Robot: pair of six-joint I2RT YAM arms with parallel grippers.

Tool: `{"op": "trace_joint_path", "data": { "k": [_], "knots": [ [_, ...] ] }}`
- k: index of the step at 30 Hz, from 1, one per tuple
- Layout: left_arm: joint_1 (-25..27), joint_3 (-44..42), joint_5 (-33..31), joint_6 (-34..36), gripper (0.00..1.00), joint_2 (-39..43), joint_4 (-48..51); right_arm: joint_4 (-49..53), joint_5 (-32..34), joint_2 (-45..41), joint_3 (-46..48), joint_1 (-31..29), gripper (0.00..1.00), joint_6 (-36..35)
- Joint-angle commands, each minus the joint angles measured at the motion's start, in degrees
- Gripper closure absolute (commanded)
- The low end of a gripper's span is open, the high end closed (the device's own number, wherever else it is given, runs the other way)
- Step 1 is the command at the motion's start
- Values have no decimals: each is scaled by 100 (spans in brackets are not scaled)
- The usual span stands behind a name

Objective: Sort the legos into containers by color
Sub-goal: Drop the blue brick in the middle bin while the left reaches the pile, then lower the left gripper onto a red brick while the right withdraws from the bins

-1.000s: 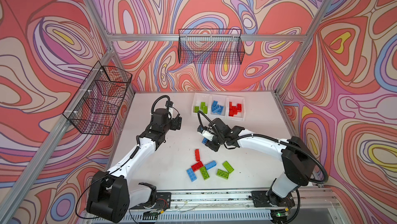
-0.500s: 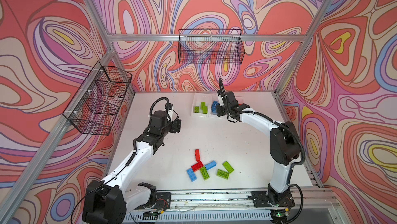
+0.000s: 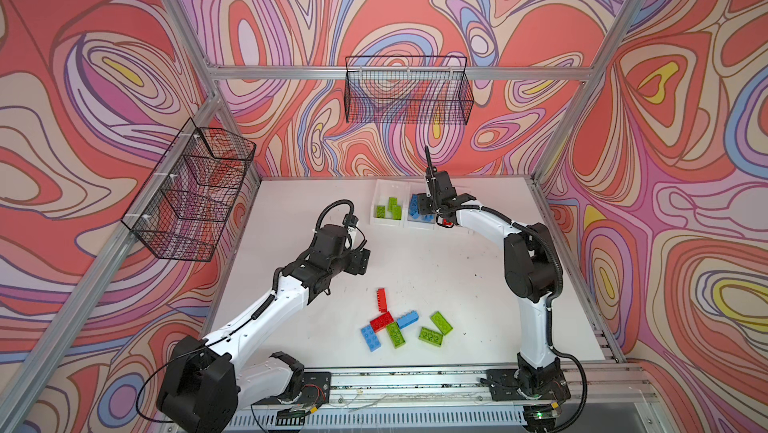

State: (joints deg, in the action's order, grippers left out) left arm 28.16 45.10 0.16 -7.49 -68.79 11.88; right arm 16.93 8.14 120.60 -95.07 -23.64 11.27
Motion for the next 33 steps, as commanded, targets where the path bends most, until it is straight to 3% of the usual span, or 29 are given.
{"op": "trace_joint_path", "data": {
  "k": [1,12,21,23,27,33],
  "knots": [
    [262,62,45,-328,15,-195,451,-270,137,-516,358,141,40,115],
    [1417,198,-294,-1820,21,-1101,1000,-899,368,-2016,2081,699,42,480],
    [1754,328,-85,-2304,26,-1760,1196,-947,338,-2383,2560,895,43,605],
    [1763,320,-34,-2336,29,-1842,1153,-991,19,-2353,2551,893,46,588],
    [1763,352,1,-2280,37,-1944,1115,-1081,-1292,-2203,2476,846,53,457],
    [1763,362,-12,-2206,47,-2074,1040,-519,-1987,-1808,2148,591,66,129]
  ]
}}
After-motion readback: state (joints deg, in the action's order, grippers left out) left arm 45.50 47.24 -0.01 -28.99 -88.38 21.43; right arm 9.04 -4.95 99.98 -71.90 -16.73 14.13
